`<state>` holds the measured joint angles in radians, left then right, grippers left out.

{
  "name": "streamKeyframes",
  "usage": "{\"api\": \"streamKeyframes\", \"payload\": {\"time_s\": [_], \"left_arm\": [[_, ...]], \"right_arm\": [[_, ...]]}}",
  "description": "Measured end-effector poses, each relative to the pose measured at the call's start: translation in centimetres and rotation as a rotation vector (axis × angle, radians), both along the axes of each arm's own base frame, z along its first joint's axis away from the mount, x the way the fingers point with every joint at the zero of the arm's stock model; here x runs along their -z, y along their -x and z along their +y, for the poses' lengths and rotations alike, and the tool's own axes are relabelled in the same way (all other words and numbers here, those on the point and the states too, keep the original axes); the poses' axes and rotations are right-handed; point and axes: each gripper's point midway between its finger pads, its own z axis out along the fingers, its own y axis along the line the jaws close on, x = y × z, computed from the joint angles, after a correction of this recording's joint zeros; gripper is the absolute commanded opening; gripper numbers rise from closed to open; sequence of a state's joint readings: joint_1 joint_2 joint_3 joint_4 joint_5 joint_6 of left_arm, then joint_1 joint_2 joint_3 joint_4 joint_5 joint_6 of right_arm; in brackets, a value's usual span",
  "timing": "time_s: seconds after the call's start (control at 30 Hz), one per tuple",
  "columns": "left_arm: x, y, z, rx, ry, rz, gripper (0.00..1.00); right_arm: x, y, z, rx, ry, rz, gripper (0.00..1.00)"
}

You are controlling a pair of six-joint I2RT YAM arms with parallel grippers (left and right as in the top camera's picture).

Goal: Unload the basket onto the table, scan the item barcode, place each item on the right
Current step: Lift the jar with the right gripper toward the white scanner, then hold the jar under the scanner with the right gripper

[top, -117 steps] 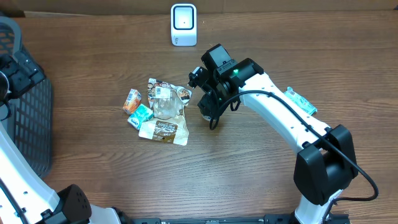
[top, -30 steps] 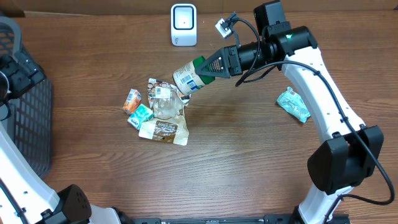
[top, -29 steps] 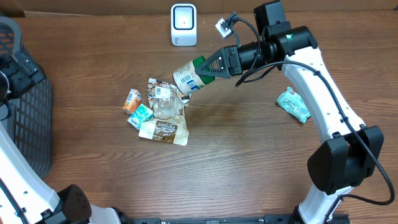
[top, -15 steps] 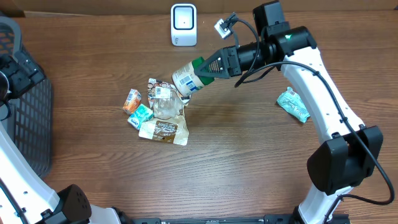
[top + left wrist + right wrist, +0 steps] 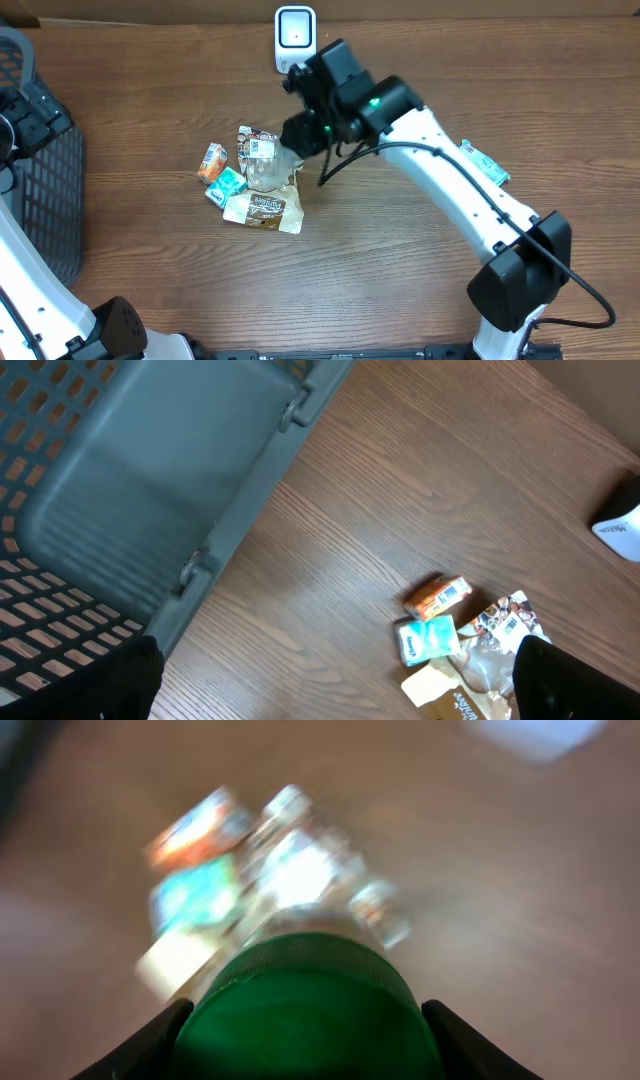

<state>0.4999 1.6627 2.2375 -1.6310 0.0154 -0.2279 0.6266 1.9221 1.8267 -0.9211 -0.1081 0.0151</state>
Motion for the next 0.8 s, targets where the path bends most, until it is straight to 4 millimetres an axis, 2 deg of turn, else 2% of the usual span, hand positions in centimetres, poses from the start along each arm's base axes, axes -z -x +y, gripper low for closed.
{"api": "streamKeyframes", "payload": {"time_s": [0.17,0.33,0.53,0.7,0.8], "left_arm": [[0.0,0.0,0.0,0.0,0.0,0.0,1.0],[0.0,0.0,0.0,0.0,0.0,0.0,1.0],[0.0,0.0,0.0,0.0,-0.001,-0.001,1.0],[0.0,0.0,0.0,0.0,-0.001,-0.001,0.99],[0.0,0.0,0.0,0.0,-0.001,-0.001,1.0]], "right_arm": [[-2.8,-5.8,-0.8,0.112,0.063,-0.299,0.39],[-5.0,-11.3,0.2,0.057,0.111,-0.598,0.39],[-5.5,-16.6,0.7,-0.015,0.214,-0.882,0.36],[-5.8,-20.1,-0.1,-0.015,0.283,-1.085,0.35],[-5.2,-21.8,-1.0,-0.017,0.346,-1.177,0.36]]}}
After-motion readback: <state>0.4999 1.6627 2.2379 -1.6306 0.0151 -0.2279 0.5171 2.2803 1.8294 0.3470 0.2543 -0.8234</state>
